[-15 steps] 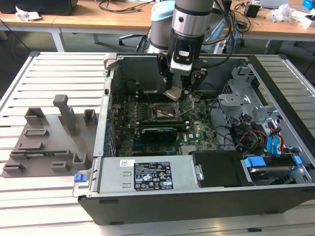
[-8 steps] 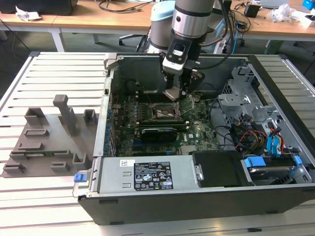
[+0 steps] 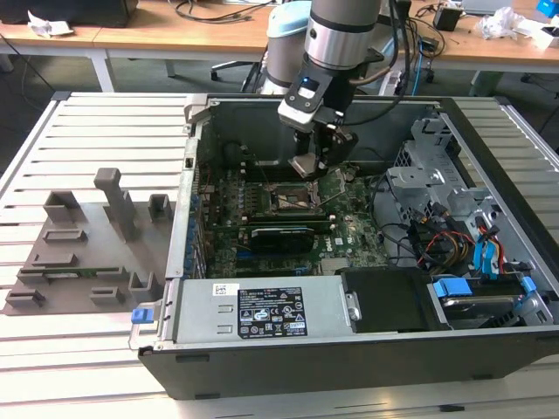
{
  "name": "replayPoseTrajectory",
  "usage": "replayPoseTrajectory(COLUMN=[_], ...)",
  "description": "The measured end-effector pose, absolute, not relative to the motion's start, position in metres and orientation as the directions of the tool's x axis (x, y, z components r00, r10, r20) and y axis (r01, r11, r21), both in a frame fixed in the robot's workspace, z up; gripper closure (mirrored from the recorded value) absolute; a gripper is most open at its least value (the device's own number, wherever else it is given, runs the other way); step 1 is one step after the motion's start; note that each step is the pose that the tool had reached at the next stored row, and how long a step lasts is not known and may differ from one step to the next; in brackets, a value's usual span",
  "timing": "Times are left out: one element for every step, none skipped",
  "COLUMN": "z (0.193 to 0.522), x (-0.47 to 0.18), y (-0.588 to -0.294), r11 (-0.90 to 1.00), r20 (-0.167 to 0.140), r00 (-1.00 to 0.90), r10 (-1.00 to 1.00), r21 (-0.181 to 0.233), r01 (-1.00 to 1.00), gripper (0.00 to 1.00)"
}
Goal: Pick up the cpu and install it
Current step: 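Place the cpu into insertion slot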
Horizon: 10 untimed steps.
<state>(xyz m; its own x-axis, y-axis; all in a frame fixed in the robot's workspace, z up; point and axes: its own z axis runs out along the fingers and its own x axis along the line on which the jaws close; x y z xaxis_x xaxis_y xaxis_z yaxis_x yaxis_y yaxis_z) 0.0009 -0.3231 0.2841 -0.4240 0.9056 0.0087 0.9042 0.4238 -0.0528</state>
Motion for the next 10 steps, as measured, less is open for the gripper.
replayPoseTrajectory(z=[0.2841,0.284,0.284,0.2839,0.2839,0.2839,0.2839,0.2838,0.2837,0.2836], x=[0.0009,0.0009,0.0009,0.0009,0.0009,0.0009,0.0009,0.0009,0.0009,0.0009], y=[-0.323,-0.3231,-0.3231,-0.3231,-0.3231,-0.3231,-0.3231,-0.3231,-0.3231,-0.3231], r11=[0.413,0.398,0.373,0.346,0.328,0.314,0.297,0.267,0.237,0.214], r20=[0.008,0.008,0.007,0.006,0.005,0.005,0.005,0.005,0.005,0.005], r00=[-0.413,-0.398,-0.373,-0.346,-0.328,-0.314,-0.298,-0.267,-0.237,-0.214], r10=[0.911,0.917,0.928,0.938,0.945,0.949,0.955,0.964,0.971,0.977], r21=[-0.053,-0.053,-0.054,-0.054,-0.054,-0.054,-0.054,-0.054,-0.054,-0.054], r01=[0.909,0.916,0.926,0.937,0.943,0.948,0.953,0.962,0.97,0.975], gripper=[0.45,0.45,0.45,0.45,0.45,0.45,0.45,0.45,0.45,0.45])
